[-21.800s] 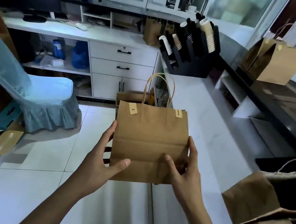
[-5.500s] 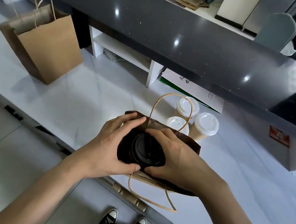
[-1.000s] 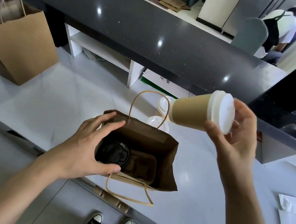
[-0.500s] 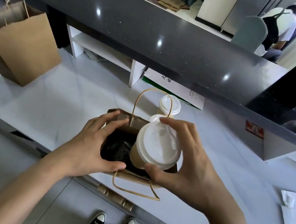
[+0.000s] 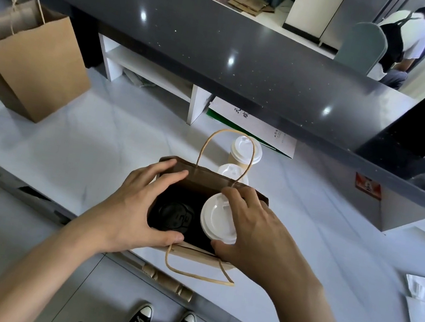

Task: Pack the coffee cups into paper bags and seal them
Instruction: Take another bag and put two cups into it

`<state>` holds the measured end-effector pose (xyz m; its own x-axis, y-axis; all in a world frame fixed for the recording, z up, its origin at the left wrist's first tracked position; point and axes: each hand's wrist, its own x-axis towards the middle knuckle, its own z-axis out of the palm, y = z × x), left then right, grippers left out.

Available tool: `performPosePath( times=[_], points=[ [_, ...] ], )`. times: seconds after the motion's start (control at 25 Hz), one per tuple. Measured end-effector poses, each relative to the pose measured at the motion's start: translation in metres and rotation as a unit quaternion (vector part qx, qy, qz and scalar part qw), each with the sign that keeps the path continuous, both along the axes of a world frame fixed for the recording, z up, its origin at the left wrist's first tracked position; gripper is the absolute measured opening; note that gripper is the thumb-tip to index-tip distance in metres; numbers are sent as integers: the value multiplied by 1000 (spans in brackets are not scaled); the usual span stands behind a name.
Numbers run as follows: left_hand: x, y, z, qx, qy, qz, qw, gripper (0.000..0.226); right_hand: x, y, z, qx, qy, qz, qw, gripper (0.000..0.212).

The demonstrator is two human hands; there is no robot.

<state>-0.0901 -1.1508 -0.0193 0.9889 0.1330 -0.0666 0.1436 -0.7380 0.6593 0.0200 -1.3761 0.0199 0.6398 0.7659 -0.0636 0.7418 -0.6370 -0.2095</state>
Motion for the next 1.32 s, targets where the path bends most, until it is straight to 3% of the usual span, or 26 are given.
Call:
performPosePath(
  times=[0.2,0.76,1.32],
  points=[
    [0,0,0,-4,-1,-1,1000,111,5,10,-7,-71,-52,11,996,71],
    [-2,-2,4,3,-3,-7,1000,108,9,33,-19,-207,-82,17,975,61],
    [-2,0,-3,8,-21,-3,1000,107,16,45,-26,-263,-80,53,960,50]
  ],
)
